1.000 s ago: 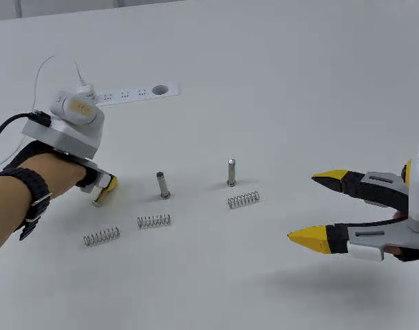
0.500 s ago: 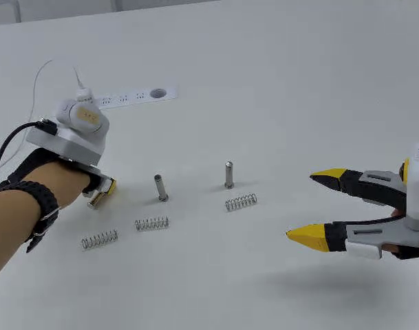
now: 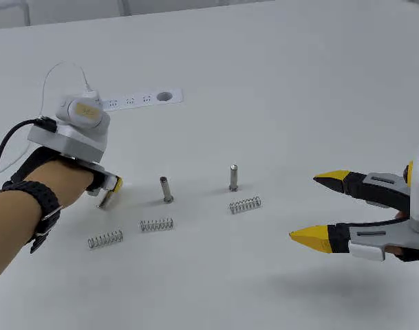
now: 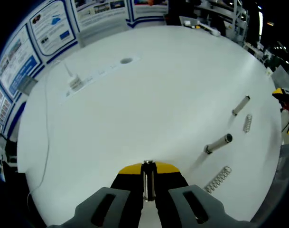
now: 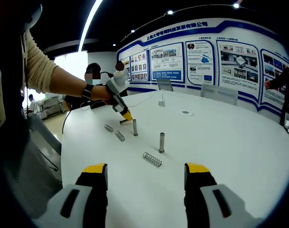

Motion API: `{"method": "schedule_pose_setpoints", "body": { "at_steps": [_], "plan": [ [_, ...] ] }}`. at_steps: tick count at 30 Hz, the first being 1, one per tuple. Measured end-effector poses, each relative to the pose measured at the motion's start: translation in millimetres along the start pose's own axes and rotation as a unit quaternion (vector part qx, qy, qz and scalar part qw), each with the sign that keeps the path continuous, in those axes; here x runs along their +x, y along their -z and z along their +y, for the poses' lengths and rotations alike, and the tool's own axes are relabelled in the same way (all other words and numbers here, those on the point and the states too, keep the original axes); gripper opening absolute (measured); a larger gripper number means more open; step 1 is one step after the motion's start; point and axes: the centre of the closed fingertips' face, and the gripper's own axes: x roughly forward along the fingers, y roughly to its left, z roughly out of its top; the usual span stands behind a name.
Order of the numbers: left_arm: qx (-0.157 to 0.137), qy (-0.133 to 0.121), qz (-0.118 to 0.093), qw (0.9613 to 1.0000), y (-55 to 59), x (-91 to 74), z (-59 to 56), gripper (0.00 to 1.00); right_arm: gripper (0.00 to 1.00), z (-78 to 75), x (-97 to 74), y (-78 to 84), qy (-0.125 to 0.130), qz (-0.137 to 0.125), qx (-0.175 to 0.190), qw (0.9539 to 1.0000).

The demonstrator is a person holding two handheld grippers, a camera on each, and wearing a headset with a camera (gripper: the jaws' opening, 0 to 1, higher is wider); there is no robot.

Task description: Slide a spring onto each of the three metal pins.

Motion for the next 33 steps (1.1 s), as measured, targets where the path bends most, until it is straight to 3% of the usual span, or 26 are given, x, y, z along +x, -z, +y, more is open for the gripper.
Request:
{"method": "schedule_pose_setpoints", "body": {
  "at_steps": [21, 33],
  "plan": [
    [-0.023, 0.0, -0.04, 0.9989, 7.0, -29.3, 4.1, 0.06, 0.66, 7.6, 2.9, -14.1, -0.009, -0.002, -0.019, 0.9998],
    [-0.074, -0.001, -0.086, 0.9935, 18.1, -41.2, 10.0, 0.06, 0.66, 14.4, 7.1, -21.0, -0.018, 0.004, -0.032, 0.9993]
  ]
}}
